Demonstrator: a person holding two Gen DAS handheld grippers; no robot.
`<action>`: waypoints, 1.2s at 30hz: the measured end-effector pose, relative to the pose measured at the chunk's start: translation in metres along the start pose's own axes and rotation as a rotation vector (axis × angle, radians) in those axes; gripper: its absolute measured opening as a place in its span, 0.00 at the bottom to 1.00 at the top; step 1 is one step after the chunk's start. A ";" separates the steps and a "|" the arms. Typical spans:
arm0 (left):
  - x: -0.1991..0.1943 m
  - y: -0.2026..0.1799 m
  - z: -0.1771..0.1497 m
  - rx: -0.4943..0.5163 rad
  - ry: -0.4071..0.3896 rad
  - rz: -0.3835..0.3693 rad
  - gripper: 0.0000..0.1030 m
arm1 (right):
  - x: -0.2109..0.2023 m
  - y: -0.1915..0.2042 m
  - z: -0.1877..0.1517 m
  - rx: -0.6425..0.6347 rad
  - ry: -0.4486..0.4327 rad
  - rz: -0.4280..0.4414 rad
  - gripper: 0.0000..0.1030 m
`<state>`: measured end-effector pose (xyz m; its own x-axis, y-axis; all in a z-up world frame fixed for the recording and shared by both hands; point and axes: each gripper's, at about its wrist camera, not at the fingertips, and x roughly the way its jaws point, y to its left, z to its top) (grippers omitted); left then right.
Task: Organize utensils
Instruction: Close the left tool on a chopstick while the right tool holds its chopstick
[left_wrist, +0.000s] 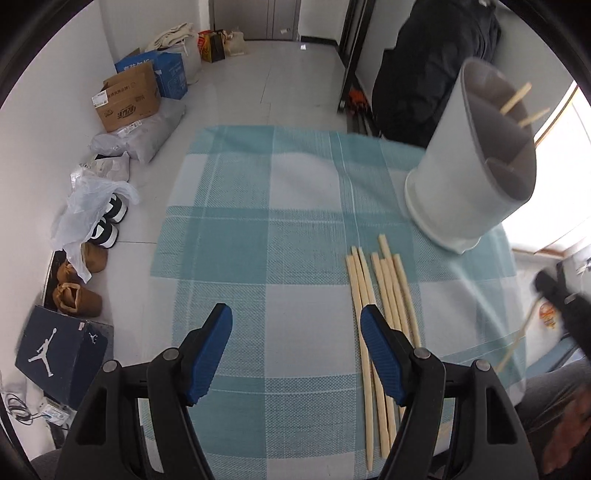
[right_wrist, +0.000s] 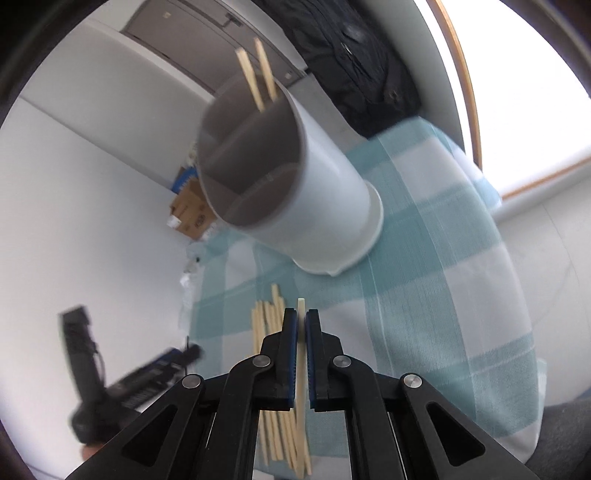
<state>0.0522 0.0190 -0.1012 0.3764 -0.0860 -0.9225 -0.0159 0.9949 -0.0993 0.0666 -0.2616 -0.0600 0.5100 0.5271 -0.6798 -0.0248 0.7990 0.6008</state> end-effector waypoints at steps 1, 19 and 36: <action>0.003 0.000 0.001 0.000 0.008 0.006 0.66 | -0.006 0.005 0.005 -0.023 -0.025 0.014 0.04; 0.035 -0.014 0.010 0.032 0.089 0.090 0.66 | -0.038 0.033 0.036 -0.204 -0.203 0.123 0.04; 0.043 -0.025 0.027 0.070 0.150 0.127 0.66 | -0.042 0.028 0.037 -0.209 -0.232 0.128 0.04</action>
<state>0.0936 -0.0083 -0.1286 0.2331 0.0384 -0.9717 0.0121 0.9990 0.0423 0.0764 -0.2715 0.0008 0.6725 0.5667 -0.4761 -0.2650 0.7850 0.5600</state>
